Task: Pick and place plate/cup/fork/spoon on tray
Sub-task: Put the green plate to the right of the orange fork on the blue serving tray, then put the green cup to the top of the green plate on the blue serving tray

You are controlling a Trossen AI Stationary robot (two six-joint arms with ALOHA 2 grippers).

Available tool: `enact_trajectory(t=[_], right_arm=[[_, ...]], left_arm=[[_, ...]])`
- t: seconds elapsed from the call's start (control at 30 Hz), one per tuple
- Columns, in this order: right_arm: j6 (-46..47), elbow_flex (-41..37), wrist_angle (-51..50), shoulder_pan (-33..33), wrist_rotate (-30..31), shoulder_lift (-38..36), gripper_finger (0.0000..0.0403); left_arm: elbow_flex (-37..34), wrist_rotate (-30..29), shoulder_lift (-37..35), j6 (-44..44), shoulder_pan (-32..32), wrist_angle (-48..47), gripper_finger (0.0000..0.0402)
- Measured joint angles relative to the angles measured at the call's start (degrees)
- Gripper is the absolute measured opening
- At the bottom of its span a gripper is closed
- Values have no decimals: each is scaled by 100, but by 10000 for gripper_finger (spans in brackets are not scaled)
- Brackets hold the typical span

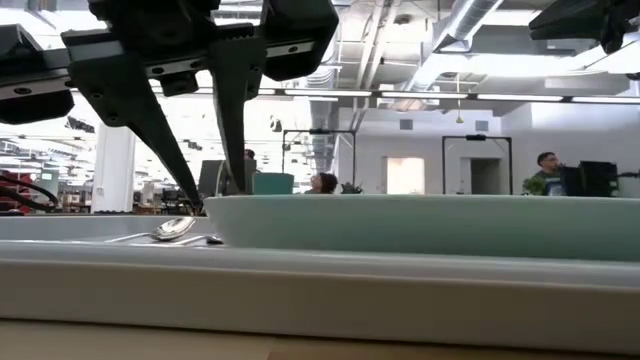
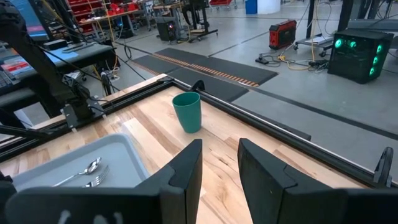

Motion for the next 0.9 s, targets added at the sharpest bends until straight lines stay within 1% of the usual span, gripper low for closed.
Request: enact_trajectory(t=[0.1,0.2,0.4,0.6,0.9], right_arm=[[0,0,1,0,0,0,129],[0,0,0,0,0,0,129],[1,0,0,0,-10,0,129],[2,0,-1,-2,-156,0,129],[2,0,-27,-2,-177,2,129]], left_arm=[[0,-21,0,-33,0,6,98],[0,-31,0,-154,2,36,103],[0,-46,-7,-592,22,37,104],[4,-76,-72,-1069,29,-19,104],[4,14,-475,-1953,106,-503,104]])
